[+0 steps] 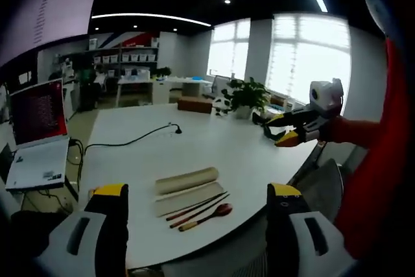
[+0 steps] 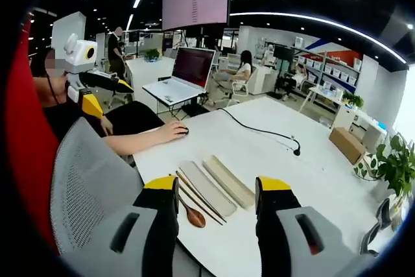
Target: Arrange the utensils inside the cutlery case until each visible utensil rests in its matching compartment.
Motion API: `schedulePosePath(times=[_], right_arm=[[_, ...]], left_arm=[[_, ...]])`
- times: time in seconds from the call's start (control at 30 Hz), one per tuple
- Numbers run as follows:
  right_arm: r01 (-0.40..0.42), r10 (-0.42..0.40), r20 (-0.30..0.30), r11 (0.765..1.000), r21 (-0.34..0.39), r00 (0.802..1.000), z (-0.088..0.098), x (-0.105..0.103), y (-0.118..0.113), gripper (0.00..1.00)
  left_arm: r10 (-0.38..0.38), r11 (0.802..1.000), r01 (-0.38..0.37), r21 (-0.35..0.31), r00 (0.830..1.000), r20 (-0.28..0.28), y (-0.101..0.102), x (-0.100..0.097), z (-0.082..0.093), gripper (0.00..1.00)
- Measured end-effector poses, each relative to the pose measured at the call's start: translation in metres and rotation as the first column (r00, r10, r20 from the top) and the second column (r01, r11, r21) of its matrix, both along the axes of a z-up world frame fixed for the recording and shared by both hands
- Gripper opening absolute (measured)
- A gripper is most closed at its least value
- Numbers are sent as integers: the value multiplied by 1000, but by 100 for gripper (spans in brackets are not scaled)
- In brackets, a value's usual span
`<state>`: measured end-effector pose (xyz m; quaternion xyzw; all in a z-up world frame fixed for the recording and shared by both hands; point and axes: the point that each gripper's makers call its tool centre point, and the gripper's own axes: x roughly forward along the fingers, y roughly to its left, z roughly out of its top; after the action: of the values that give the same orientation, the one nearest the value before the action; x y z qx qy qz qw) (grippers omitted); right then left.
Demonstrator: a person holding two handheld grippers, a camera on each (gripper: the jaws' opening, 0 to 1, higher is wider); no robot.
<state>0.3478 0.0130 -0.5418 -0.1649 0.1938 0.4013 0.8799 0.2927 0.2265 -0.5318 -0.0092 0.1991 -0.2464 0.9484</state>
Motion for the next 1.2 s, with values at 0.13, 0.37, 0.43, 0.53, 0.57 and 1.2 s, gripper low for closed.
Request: schedulePosePath(times=[0.13,0.37,0.43,0.53,0.57,1.2], right_arm=[[-4,4,5,1000,-14,1000,-1,4,4,47],[-73,81,49,986,-153,995,-12,10,9,41],[-74,81,40,987,-142,996,-18,16,9,42],[-70,75,29,988,-135,997,-25,20,10,43],[-70,74,25,987,-142,997,-28,21,9,43],[-208,203,-54,969,-134,978,-40,18,54,35]], left_arm=[[62,987,-48,-154,994,86,5,1,25,99],[68,998,-67,-20,996,54,16,-3,7,93],[63,996,-66,56,997,48,21,-4,-1,89],[66,993,-68,100,998,25,25,-8,-10,78],[65,994,-66,89,998,12,24,-9,-13,81],[111,994,-111,-11,994,21,23,-9,-1,90]])
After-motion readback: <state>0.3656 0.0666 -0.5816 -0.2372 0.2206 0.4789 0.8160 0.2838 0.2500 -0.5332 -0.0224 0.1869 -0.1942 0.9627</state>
